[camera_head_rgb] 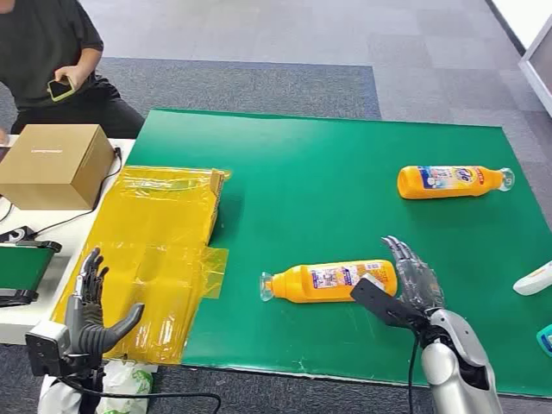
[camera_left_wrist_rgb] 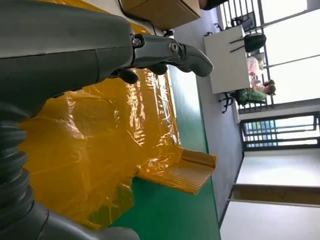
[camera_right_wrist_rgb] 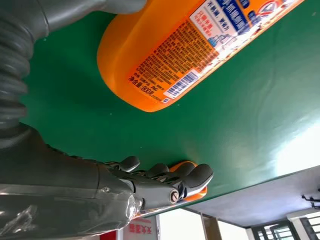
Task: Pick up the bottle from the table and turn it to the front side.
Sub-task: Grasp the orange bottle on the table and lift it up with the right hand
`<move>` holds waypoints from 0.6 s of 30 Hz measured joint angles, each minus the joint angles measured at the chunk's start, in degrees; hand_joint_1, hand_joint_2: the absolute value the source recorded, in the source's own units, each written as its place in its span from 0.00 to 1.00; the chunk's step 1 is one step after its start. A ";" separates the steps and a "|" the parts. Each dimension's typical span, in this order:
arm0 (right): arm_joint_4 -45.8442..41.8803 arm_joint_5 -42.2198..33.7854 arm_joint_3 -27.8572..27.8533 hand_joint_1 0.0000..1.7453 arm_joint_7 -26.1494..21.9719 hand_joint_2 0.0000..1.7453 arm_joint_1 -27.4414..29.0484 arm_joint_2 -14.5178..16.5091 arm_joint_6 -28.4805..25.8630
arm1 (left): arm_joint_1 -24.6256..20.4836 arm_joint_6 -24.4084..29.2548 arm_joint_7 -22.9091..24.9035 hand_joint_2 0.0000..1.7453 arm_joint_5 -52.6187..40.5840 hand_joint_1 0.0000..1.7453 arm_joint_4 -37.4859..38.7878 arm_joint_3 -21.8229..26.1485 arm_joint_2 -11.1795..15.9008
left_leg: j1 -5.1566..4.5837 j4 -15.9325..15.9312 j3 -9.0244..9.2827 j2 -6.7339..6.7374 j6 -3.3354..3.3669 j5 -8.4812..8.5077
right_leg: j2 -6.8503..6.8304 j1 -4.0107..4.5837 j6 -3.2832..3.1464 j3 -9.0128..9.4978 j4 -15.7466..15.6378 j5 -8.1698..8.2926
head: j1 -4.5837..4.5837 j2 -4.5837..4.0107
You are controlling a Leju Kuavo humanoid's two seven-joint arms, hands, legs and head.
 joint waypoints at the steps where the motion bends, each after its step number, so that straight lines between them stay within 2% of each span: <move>1: 0.44 0.37 0.05 0.00 0.19 1.00 -0.30 -0.11 0.32 | -0.05 0.03 0.00 1.00 0.09 0.00 0.09 -0.06 0.08 | 0.00 0.00 -0.01 0.00 0.00 0.00 | 0.00 0.00 0.00 -0.01 0.00 0.00 | 0.00 0.00; 11: 17.35 6.59 3.88 0.00 1.93 1.00 -10.14 -1.66 1.61 | -1.67 1.93 0.00 1.00 2.39 0.00 2.86 -2.87 2.15 | 0.00 0.00 -0.04 0.01 0.01 0.05 | 0.00 0.00 0.03 -0.03 0.00 0.03 | 0.00 0.00; 18: 23.00 7.10 5.41 0.00 1.95 1.00 -13.45 -1.90 1.85 | -1.93 2.07 0.00 1.00 2.66 0.00 4.02 -3.76 2.97 | 0.00 0.01 -0.04 0.01 0.02 0.05 | 0.00 0.00 0.06 -0.03 0.00 0.06 | 0.00 0.01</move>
